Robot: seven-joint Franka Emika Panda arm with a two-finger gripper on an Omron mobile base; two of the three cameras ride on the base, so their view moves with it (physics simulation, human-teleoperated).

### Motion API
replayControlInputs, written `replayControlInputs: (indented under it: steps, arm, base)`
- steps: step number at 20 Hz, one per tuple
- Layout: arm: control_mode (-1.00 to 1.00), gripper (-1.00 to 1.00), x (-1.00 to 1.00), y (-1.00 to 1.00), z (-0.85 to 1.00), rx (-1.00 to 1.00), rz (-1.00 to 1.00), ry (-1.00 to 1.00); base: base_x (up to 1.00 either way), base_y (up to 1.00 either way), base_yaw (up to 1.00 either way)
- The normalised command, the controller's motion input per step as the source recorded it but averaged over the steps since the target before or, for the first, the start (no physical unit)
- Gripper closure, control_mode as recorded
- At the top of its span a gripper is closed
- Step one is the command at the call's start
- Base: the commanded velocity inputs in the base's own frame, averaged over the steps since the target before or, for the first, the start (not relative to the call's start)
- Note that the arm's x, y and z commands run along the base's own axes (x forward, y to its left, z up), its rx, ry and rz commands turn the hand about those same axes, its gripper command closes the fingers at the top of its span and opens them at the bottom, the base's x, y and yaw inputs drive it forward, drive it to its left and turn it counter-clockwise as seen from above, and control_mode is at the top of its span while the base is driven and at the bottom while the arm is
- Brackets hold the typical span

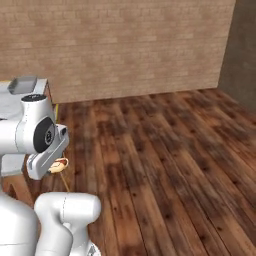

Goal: Place the cold items (tomato and mushroom) from the fridge in one tupperware on the dining counter. Place the warm items (kebab skewer and hot dog) in the stove area in another tupperware.

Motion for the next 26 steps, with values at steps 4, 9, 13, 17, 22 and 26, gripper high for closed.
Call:
replayControlInputs:
  steps: [4, 9, 13, 17, 22, 26]
  arm:
    - [1.0, 1.0, 0.0, 0.0, 0.0, 0.0, 0.0, 0.0]
    - [1.0, 1.0, 0.0, 0.0, 0.0, 0.0, 0.0, 0.0]
    - [1.0, 1.0, 0.0, 0.0, 0.0, 0.0, 0.0, 0.0]
    - [1.0, 1.0, 0.0, 0.0, 0.0, 0.0, 0.0, 0.0]
    - [1.0, 1.0, 0.0, 0.0, 0.0, 0.0, 0.0, 0.0]
    - [1.0, 1.0, 0.0, 0.0, 0.0, 0.0, 0.0, 0.0]
  base:
    - [1.0, -0.24, 0.08]
    - [1.0, -0.39, 0.1]
    - [1.0, -0.79, 0.24]
    - [1.0, -0.79, 0.34]
    - [1.0, -0.34, 0.5]
    - [1.0, -0.35, 0.51]
